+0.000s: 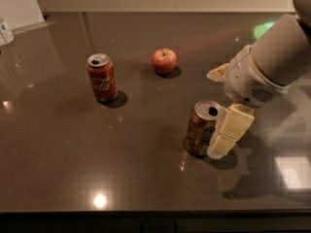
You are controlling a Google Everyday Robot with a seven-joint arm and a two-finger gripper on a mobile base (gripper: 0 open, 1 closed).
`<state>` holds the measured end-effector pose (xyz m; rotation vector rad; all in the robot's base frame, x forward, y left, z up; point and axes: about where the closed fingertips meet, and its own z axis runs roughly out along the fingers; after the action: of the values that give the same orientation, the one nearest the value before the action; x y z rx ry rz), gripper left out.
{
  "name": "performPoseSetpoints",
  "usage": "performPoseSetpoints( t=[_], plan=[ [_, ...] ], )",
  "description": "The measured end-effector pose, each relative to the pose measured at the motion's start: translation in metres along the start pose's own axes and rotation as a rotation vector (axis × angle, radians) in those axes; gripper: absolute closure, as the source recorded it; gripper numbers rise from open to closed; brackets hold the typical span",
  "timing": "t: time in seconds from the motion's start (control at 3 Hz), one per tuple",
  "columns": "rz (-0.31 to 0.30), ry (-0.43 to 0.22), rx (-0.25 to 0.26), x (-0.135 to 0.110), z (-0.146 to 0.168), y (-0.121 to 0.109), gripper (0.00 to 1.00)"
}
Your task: Move orange can near coke can
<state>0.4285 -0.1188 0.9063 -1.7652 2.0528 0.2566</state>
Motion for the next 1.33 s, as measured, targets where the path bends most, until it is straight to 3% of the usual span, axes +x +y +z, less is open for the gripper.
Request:
performPoseSetpoints(
  t=[0.67,1.0,1.33],
  plan=[
    [0.008,0.015,-0.014,0.004,0.007,0.000,0.41],
    [-0.001,0.003,-0.023,-0.004,0.004,0.001,0.65],
    [-0.024,-0.026,-0.030,-0.031,-0.001,-0.002,0.88]
  ],
)
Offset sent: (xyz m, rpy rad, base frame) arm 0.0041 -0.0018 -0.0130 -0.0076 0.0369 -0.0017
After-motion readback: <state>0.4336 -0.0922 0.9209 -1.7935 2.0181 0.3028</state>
